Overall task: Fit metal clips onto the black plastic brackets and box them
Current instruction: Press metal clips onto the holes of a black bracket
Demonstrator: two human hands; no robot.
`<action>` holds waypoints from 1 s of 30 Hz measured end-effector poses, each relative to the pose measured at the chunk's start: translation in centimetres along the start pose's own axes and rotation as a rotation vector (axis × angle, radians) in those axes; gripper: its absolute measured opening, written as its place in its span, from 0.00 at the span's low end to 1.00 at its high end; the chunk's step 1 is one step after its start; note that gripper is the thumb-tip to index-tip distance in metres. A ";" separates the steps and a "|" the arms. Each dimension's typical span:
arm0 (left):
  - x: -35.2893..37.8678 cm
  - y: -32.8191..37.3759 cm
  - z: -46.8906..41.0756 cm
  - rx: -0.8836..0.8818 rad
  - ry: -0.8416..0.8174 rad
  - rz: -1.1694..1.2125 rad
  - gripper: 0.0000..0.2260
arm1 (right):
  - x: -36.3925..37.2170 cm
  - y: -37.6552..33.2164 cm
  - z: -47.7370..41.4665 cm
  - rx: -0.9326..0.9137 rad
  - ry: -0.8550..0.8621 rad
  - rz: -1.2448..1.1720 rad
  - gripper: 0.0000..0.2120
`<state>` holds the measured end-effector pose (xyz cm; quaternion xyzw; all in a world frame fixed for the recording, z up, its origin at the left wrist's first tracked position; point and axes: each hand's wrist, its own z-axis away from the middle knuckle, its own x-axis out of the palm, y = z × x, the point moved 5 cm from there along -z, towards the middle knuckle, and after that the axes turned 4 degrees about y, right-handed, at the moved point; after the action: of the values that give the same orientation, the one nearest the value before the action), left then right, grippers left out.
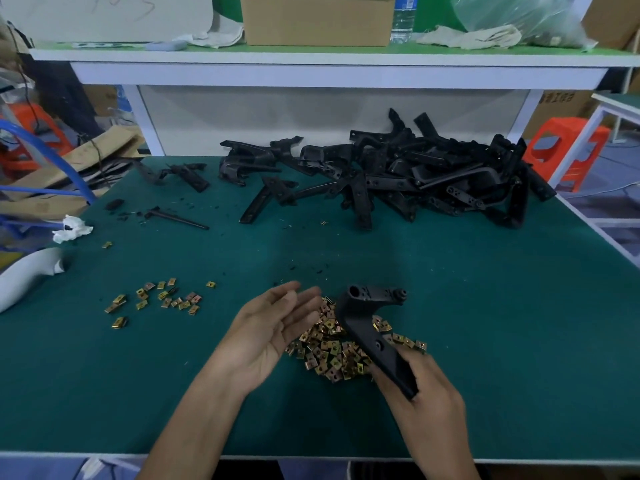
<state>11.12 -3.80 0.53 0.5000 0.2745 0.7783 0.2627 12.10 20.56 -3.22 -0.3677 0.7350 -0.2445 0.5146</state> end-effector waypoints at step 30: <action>2.6 1.6 1.1 0.225 -0.037 -0.499 0.06 | -0.1 -1.8 0.3 -0.118 -0.027 0.197 0.19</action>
<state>11.02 -2.98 3.70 0.4572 0.4690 0.6447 0.3942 12.90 19.52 -1.97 -0.3267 0.7736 -0.1442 0.5235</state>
